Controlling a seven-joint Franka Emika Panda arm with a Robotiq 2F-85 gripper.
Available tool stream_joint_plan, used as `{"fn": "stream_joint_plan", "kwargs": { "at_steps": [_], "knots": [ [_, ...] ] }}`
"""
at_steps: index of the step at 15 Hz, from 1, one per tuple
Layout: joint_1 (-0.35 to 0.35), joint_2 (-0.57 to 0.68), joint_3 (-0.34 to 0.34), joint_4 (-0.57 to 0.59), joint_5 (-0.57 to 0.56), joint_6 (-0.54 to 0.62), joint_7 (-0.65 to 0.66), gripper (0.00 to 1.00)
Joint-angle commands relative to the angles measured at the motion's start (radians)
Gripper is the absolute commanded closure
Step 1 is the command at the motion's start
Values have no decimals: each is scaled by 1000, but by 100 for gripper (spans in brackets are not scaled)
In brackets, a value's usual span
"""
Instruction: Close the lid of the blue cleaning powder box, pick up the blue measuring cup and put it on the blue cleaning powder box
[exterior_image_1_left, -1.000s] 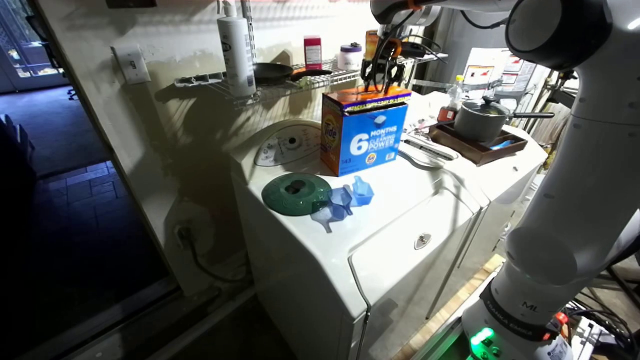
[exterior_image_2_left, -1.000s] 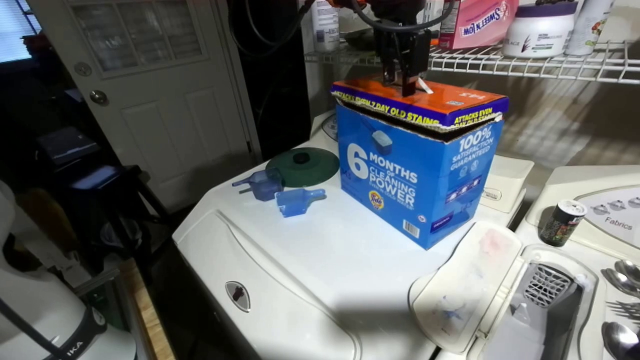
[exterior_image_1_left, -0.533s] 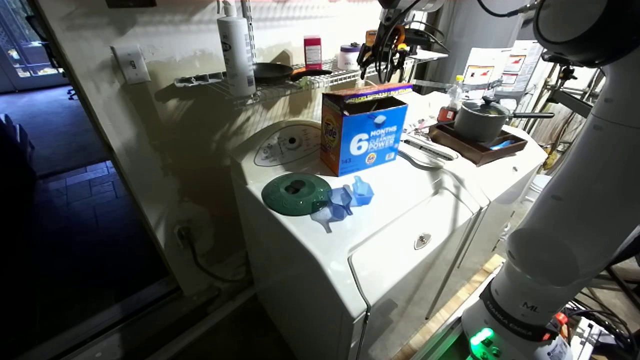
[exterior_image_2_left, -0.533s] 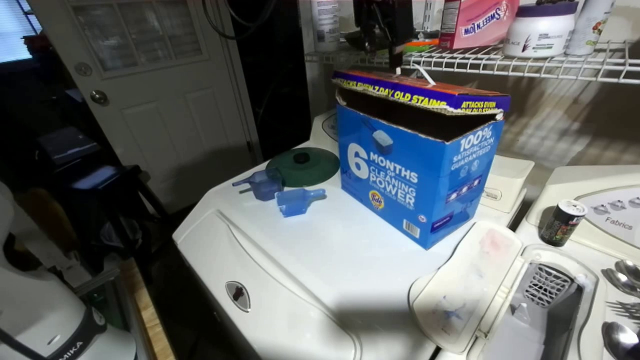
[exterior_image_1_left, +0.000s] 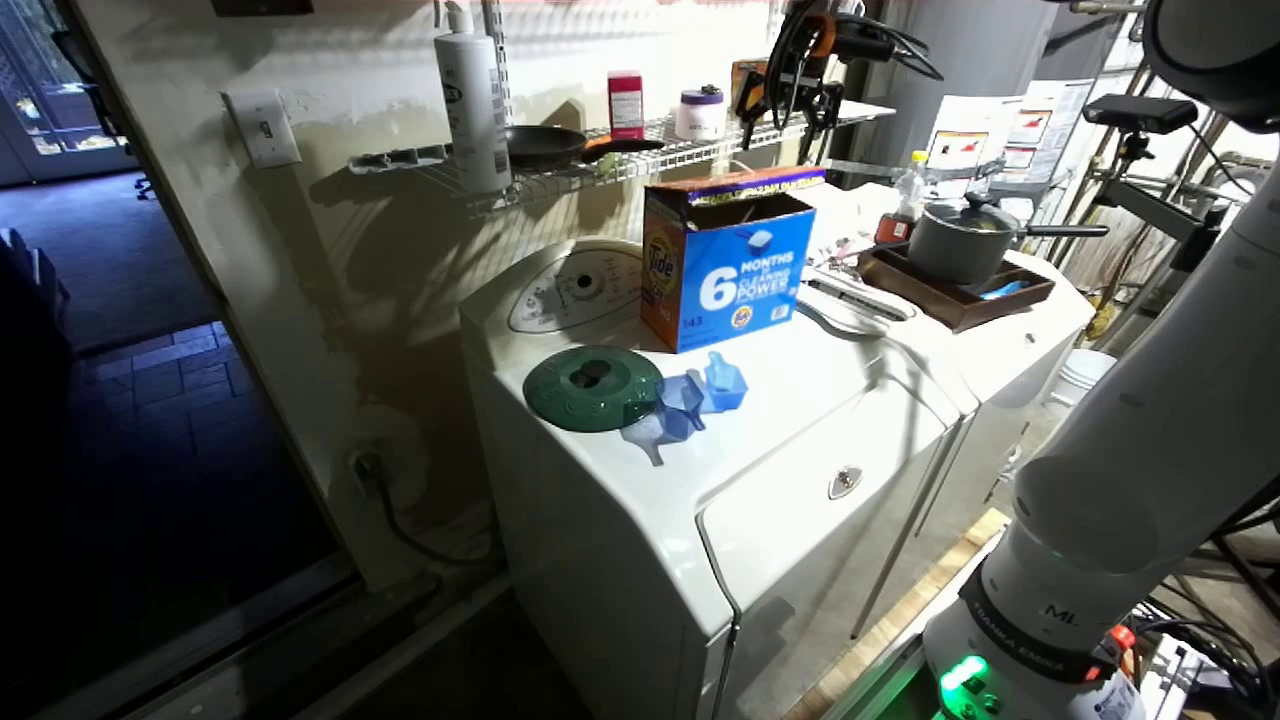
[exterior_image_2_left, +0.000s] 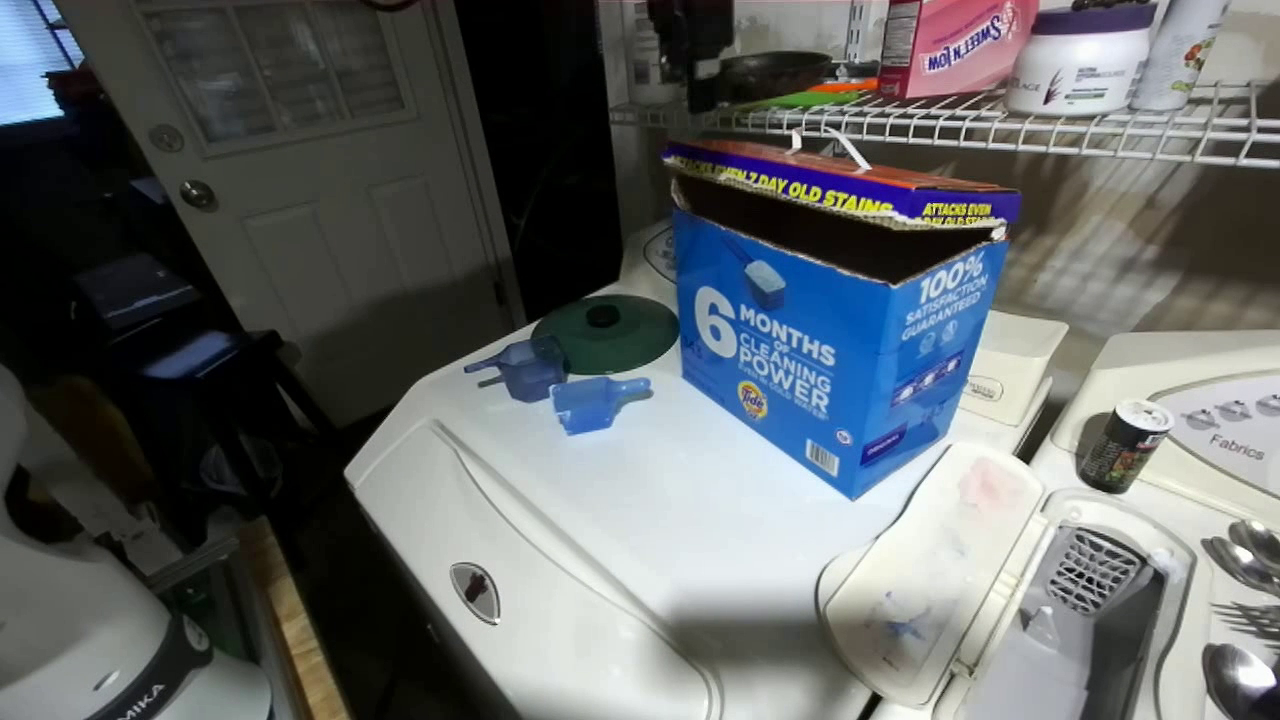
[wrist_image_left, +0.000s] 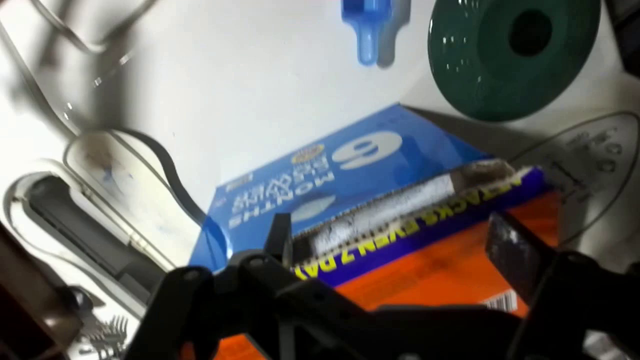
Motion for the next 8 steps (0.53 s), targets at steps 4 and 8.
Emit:
{"fn": "stream_joint_plan", "kwargs": {
  "at_steps": [4,8],
  "knots": [
    [-5,-20,3,-9,4,-171,58,0],
    [-5,-19,3,-9,4,-168,58,0]
  ]
}}
